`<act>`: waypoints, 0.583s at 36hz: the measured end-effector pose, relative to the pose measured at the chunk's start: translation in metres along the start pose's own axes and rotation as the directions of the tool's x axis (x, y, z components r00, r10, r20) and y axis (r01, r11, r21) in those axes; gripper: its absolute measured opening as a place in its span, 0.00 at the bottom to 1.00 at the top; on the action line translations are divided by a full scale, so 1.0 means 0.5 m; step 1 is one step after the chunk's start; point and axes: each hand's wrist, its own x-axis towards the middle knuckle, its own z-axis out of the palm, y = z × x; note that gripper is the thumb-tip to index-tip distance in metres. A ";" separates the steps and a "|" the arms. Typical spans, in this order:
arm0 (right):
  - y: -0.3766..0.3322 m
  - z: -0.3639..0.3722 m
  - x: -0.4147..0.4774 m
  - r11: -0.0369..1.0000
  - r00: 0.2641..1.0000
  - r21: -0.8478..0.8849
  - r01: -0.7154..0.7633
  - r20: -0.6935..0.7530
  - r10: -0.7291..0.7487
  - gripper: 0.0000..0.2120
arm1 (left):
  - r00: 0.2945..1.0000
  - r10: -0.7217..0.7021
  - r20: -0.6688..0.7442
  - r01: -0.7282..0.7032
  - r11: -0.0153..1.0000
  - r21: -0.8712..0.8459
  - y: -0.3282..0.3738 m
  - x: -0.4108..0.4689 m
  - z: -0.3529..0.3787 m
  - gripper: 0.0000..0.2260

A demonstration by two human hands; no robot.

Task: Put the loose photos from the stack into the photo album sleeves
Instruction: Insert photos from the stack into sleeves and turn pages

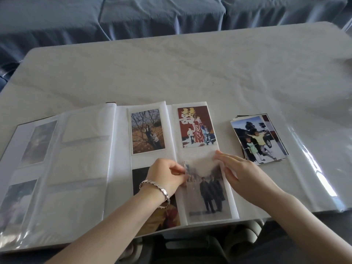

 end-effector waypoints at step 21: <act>0.002 -0.001 -0.004 1.000 1.000 -0.002 0.005 -0.006 -0.005 0.16 | 0.969 -0.183 0.168 0.171 0.982 0.084 0.017 -0.005 0.012 0.06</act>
